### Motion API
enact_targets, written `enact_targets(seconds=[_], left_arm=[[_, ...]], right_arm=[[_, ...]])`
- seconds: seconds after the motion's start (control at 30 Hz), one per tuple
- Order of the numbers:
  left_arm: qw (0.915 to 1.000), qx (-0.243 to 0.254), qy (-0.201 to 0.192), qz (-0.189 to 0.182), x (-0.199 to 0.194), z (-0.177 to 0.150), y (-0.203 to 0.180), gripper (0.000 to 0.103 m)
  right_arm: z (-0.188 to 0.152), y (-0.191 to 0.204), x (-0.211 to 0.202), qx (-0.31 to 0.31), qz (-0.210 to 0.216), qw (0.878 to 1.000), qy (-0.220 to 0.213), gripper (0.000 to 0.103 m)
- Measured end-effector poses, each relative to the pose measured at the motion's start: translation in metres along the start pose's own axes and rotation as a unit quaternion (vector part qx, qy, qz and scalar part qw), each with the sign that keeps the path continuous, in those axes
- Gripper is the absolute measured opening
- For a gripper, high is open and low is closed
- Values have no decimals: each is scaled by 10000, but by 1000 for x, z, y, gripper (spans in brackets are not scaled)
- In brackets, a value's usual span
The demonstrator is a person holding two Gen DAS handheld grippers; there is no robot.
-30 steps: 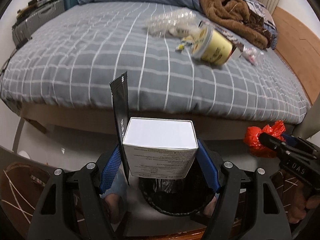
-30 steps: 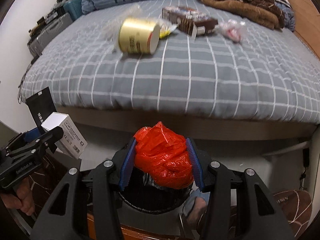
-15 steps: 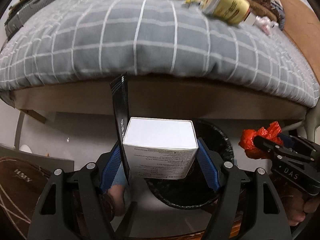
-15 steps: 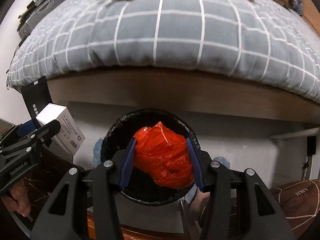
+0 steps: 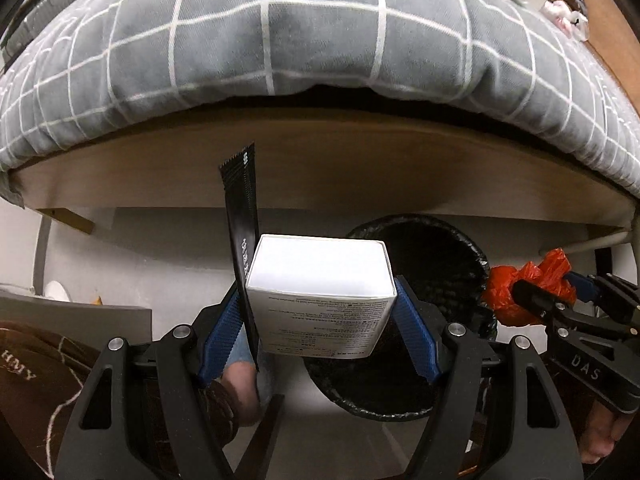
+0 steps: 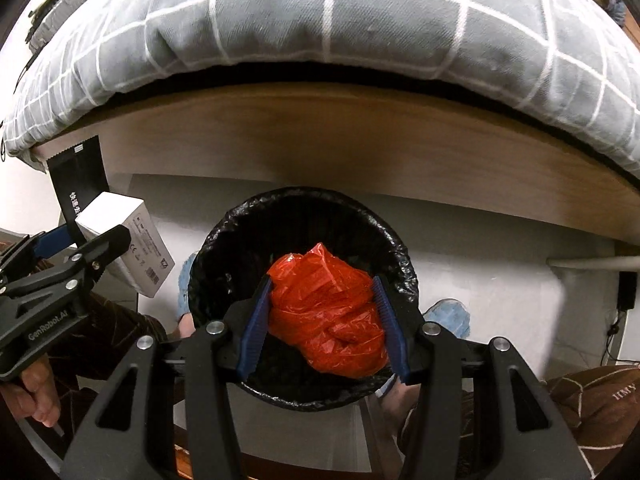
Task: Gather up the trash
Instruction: 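Open the right tool over the bin while the left tool releases the white box, then move both tools back toward the trash on the bed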
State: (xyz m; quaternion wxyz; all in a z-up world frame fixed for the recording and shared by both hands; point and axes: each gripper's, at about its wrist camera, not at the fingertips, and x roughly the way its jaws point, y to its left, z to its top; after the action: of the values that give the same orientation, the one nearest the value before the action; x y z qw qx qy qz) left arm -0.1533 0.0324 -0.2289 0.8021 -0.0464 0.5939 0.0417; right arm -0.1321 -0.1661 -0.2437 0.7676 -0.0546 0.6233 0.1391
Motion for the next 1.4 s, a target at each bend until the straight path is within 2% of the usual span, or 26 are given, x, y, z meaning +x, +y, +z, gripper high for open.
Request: enact_targets(seconds=[0.07, 0.23, 0.33, 0.63, 0.9, 1.13, 1.4], left_arm=[[10000, -8, 19, 28, -1, -2, 0, 71], [10000, -17, 32, 8, 0, 0, -3, 71], [9999, -25, 76, -84, 0, 2, -9, 71], [9994, 123, 58, -320, -6, 14, -49, 71], [9977, 324, 201, -567, -1, 9, -87, 71], [9962, 560, 255, -621, 3, 0, -108, 71], [9954, 645, 307, -635, 10, -8, -115, 71]], right_arm=[[1, 3, 1, -26, 8, 10000, -23, 53], [2, 2, -11, -12, 47, 9998, -195, 84], [2, -5, -19, 81, -41, 9995, -315, 93], [-1, -50, -44, 477, -467, 9957, -640, 95], [-5, -86, -57, 764, -714, 9918, -733, 95], [-6, -105, -64, 904, -819, 9894, -793, 95], [-5, -103, -59, 886, -800, 9898, -774, 95]])
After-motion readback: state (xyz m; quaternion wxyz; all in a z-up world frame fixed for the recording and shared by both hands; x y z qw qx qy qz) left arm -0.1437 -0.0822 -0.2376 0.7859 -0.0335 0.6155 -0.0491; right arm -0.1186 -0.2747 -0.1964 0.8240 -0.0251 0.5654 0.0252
